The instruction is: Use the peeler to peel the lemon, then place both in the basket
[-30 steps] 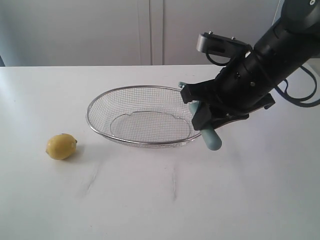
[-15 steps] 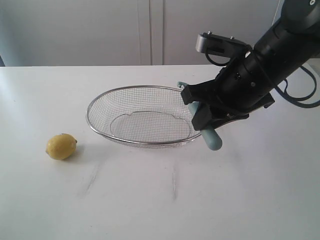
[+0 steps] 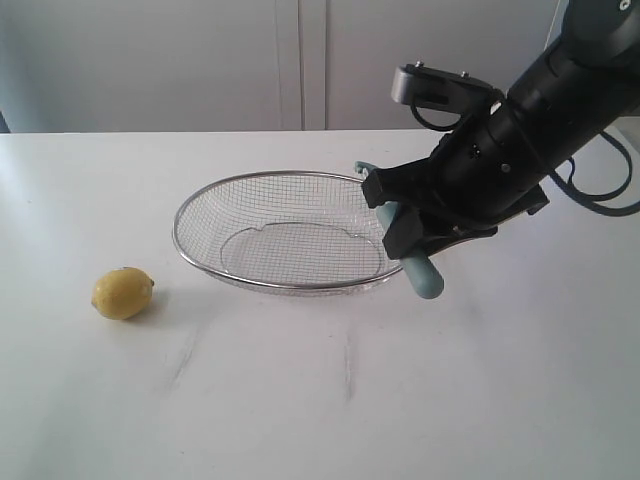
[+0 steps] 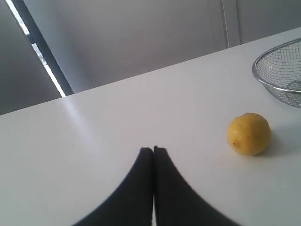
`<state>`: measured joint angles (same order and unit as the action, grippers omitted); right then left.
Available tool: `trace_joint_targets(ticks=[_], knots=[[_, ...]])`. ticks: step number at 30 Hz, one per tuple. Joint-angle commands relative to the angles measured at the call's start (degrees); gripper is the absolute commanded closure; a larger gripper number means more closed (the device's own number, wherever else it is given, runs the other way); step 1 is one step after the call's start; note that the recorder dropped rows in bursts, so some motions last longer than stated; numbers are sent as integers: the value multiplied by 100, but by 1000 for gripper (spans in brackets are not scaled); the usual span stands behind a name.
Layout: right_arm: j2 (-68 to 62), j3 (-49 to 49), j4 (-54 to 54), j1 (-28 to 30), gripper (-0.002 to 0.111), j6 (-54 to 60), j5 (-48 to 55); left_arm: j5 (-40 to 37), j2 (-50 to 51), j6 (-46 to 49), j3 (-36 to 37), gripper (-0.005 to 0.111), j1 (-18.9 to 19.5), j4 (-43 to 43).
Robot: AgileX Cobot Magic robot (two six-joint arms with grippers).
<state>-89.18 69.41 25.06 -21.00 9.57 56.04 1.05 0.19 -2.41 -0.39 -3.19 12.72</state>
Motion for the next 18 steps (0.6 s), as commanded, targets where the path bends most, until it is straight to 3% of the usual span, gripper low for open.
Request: trace_joint_targets(ticks=[1,14,18], knots=[[53,-27,8,36,108,73,-84,89,-19,-59,39,107,17,-71],[53,-27,42,36,108,73,-107,-11,-19,-706,39,107,17,-114],[53,-27,41,36,108,73,-116,-443,-19,-706,4,107,17,-334]])
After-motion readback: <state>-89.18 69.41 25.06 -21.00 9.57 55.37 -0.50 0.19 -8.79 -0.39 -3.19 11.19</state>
